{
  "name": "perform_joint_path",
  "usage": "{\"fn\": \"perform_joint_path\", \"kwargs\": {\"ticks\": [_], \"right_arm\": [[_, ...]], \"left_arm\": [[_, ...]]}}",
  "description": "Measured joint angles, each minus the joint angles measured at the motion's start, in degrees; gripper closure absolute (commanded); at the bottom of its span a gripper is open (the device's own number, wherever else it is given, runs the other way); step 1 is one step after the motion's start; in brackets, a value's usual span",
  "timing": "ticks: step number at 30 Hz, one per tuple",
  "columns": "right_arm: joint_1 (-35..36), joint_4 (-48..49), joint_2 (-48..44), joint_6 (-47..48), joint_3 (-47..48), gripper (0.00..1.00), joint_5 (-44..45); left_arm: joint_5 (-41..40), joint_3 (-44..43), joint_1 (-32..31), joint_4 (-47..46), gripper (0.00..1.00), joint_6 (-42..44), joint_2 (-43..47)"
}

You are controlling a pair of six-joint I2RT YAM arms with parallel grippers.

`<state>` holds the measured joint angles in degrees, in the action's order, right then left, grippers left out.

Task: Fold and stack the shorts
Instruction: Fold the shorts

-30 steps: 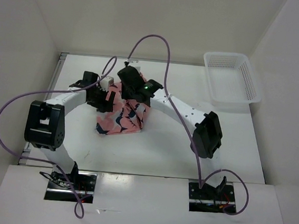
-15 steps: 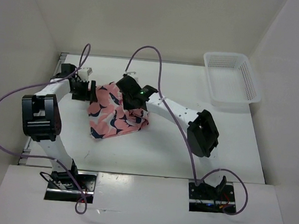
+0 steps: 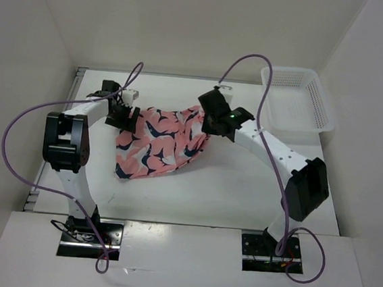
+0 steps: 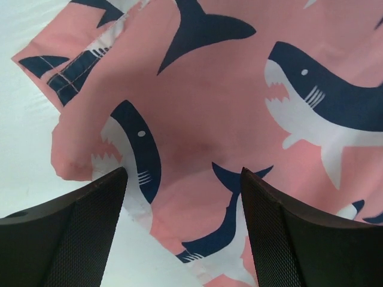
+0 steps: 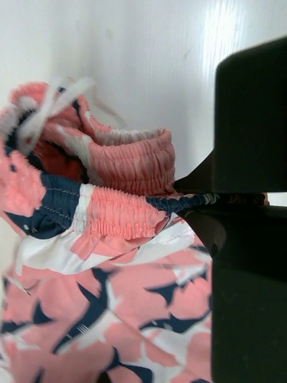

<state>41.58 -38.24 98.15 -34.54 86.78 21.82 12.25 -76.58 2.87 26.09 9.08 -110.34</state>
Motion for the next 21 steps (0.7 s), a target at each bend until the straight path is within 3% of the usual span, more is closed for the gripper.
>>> {"fn": "perform_joint_path", "kwargs": {"ticks": [6, 12, 16, 21], "right_arm": [[-7.7, -3.2, -6.8, 1.6, -3.9, 1.0, 3.0], [-9.0, -7.6, -11.8, 5.3, -3.8, 1.0, 6.3], [-8.0, -7.7, -12.6, 6.6, -3.8, 1.0, 4.1], [-0.2, -4.3, -6.6, 6.5, -2.8, 1.0, -0.4]], "left_arm": [[-0.6, -5.3, -6.0, 0.0, 0.17, 0.4, -1.3], [-0.5, -8.0, -14.6, -1.1, 0.15, 1.3, -3.3], [0.5, -8.7, -18.2, -1.4, 0.14, 1.1, -7.5], [1.2, -11.6, -20.4, -3.7, 0.18, -0.3, -10.8]]}}
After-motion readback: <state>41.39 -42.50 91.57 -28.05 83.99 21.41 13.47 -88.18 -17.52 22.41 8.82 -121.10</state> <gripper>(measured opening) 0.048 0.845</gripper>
